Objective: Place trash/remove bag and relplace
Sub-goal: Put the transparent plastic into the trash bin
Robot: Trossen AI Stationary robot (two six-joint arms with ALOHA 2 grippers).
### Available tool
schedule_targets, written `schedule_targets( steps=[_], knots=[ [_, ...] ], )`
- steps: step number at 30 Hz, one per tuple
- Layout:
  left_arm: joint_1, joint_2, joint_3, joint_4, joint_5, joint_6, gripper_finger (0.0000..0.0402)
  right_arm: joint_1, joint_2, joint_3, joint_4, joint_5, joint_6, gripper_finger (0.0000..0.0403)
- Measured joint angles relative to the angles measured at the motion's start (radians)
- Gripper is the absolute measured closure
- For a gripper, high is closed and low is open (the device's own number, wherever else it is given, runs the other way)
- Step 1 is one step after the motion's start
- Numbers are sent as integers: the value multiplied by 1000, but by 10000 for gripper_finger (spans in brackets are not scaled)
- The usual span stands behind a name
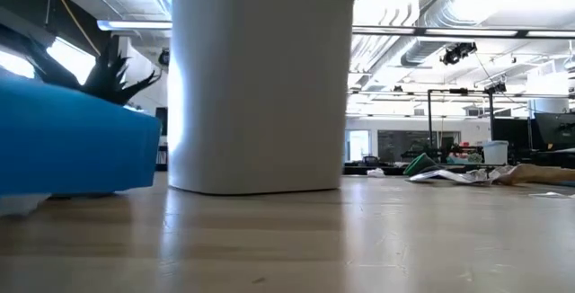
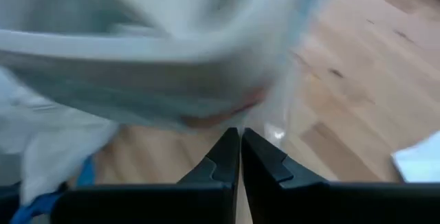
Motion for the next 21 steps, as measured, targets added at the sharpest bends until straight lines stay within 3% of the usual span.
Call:
schedule_targets(
  steps=[11, 21],
  knots=[
    [3, 0, 0, -1, -22, -11, 402, 199, 83, 200, 127, -17, -40, 403],
    [3, 2, 0, 0, -23, -9, 402, 179, 273, 560, 151, 22, -310, 403]
  ],
)
